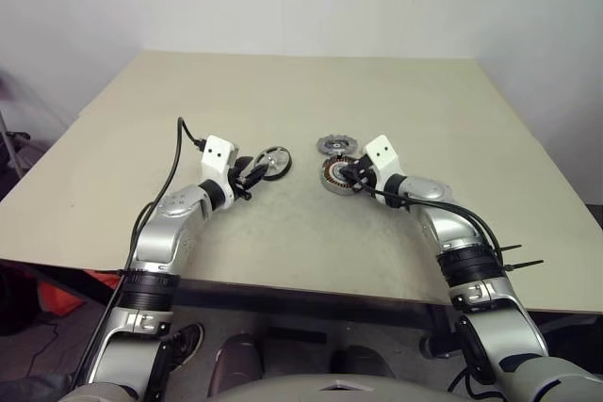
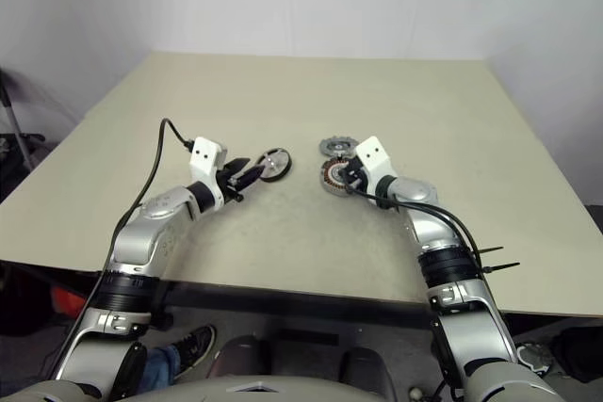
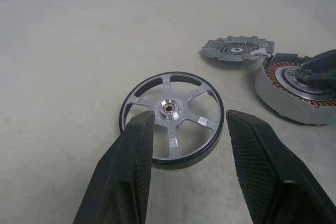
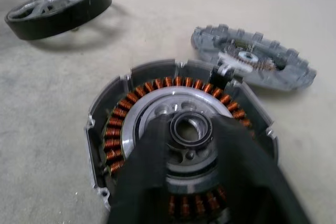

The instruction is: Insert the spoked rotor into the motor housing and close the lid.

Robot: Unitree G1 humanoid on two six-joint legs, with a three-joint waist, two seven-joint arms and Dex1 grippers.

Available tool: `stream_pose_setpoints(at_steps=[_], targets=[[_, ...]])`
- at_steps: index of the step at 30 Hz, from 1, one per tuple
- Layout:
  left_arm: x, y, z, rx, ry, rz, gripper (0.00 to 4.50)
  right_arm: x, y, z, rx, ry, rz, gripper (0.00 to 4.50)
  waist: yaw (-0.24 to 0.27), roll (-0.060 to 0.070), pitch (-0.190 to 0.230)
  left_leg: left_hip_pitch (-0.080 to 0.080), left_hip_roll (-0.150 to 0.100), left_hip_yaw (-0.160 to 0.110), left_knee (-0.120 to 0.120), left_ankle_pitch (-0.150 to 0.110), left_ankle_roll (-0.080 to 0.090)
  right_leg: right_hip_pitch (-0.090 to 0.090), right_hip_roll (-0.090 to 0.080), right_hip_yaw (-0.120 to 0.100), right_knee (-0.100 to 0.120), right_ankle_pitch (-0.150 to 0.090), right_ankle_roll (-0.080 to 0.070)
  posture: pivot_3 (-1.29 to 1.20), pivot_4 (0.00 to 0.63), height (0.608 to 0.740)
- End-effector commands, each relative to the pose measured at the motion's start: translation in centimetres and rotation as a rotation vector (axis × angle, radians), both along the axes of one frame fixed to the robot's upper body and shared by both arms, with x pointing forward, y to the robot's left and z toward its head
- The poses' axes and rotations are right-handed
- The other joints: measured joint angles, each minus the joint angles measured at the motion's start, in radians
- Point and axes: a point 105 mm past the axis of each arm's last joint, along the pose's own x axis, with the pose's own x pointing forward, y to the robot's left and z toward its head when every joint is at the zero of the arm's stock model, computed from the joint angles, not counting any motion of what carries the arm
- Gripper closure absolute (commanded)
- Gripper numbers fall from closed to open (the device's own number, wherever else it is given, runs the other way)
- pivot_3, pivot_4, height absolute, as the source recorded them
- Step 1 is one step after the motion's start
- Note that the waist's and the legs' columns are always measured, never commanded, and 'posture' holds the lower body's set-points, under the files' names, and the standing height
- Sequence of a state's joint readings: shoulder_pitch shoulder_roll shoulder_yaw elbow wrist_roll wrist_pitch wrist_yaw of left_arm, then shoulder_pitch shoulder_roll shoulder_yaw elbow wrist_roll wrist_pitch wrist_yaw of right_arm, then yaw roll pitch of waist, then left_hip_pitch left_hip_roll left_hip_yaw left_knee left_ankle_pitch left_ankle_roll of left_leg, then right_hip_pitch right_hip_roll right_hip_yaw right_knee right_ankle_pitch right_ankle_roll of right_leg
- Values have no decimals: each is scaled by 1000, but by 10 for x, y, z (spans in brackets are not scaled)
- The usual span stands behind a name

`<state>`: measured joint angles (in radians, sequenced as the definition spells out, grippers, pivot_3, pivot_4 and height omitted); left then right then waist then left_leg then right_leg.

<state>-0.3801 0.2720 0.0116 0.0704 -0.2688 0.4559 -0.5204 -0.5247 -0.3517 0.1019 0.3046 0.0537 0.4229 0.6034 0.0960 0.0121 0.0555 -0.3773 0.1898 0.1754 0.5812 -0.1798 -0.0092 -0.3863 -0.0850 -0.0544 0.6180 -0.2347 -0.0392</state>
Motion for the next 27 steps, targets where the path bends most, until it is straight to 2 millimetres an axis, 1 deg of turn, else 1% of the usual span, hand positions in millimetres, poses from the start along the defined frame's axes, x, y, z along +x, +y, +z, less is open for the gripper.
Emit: stream_pose_setpoints(at_steps=[1,4,9,12,15,16,17,21,22,24,25,27], targets=[[4,0,15,3,-60,-9,2206,1,4,16,-2,-73,23,1835,0,0,0,0,0,0,0,0,0,0,0,0,0,0,0,0,0,740],[4,-1,14,7,-56,-10,2206,1,5,22,13,-90,28,843,0,0,0,0,0,0,0,0,0,0,0,0,0,0,0,0,0,740],[3,-3,11,8,-49,-15,2206,3,4,30,36,-111,21,843,0,0,0,0,0,0,0,0,0,0,0,0,0,0,0,0,0,740],[3,-4,10,9,-46,-18,2206,6,-1,33,43,-121,-9,843,0,0,0,0,0,0,0,0,0,0,0,0,0,0,0,0,0,740],[3,-4,9,11,-43,-20,2206,7,-3,34,49,-123,-19,1438,0,0,0,0,0,0,0,0,0,0,0,0,0,0,0,0,0,740],[3,-4,9,11,-42,-20,2206,8,-4,34,51,-123,-21,1855,0,0,0,0,0,0,0,0,0,0,0,0,0,0,0,0,0,740],[3,-4,8,11,-42,-20,2206,8,-4,34,51,-123,-23,2117,0,0,0,0,0,0,0,0,0,0,0,0,0,0,0,0,0,740],[3,-4,8,14,-40,-18,2206,10,-5,34,43,-125,-31,3556,0,0,0,0,0,0,0,0,0,0,0,0,0,0,0,0,0,740],[3,-3,8,14,-40,-17,2206,11,-4,33,48,-121,-30,3840,0,0,0,0,0,0,0,0,0,0,0,0,0,0,0,0,0,740],[3,-3,7,15,-39,-16,2206,10,-1,34,70,-113,-13,3840,0,0,0,0,0,0,0,0,0,0,0,0,0,0,0,0,0,740],[3,-3,7,15,-38,-15,2206,10,1,35,82,-111,-4,4077,0,0,0,0,0,0,0,0,0,0,0,0,0,0,0,0,0,740],[3,-2,6,16,-37,-14,2206,8,5,36,90,-111,14,4412,0,0,0,0,0,0,0,0,0,0,0,0,0,0,0,0,0,740]])
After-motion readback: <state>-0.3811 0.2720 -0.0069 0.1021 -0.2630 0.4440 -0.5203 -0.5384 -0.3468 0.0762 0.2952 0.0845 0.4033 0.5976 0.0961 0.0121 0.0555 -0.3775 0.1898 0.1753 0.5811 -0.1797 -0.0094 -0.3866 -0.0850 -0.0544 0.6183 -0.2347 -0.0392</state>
